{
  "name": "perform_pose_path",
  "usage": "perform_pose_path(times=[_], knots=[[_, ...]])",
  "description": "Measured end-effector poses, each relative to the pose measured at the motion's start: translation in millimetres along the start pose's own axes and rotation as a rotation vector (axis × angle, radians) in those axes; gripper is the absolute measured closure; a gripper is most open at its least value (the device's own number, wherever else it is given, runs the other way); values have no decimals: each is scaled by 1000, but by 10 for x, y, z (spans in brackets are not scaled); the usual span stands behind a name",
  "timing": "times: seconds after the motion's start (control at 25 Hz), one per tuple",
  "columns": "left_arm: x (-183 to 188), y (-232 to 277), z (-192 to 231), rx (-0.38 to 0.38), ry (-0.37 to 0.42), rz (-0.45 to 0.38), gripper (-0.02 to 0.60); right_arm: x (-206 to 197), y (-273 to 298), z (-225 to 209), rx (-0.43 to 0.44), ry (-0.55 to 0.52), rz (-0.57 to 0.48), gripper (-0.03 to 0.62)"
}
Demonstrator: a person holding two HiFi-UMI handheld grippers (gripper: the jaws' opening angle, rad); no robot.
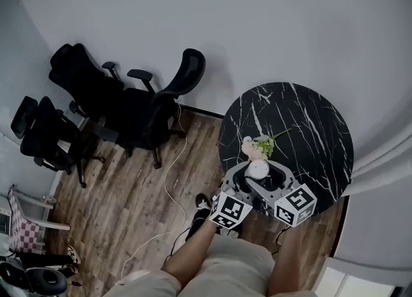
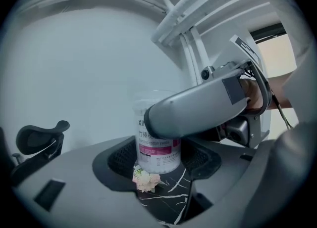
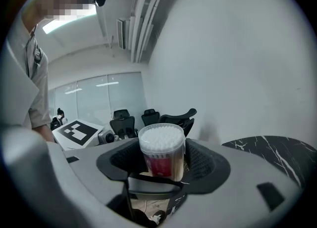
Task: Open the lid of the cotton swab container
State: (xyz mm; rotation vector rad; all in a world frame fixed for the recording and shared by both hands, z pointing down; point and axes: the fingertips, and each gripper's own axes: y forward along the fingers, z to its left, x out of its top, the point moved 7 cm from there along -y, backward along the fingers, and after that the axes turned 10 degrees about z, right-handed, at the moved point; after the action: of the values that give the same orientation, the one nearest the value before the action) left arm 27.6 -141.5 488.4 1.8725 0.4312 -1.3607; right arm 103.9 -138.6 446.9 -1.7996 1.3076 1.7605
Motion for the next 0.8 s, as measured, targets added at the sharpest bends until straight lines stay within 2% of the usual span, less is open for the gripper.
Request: perform_pose_path(times=[0.16, 0.28, 0.36, 0.52, 0.8], knots=[[29, 27, 35, -20, -44, -11, 313, 35, -109, -51, -45, -40, -15, 299], [32, 28, 149, -12, -84, -18, 313, 95, -184, -71, -93, -112, -13, 299], [24, 26, 208, -7, -99, -19, 313, 118, -218, -91, -97, -120, -28, 299], [39, 17, 196, -22, -84, -14, 313, 141, -221, -81, -77, -98, -42, 299], [30, 41, 111, -77, -70, -10, 313, 229, -119, -35, -100, -127, -42, 299]])
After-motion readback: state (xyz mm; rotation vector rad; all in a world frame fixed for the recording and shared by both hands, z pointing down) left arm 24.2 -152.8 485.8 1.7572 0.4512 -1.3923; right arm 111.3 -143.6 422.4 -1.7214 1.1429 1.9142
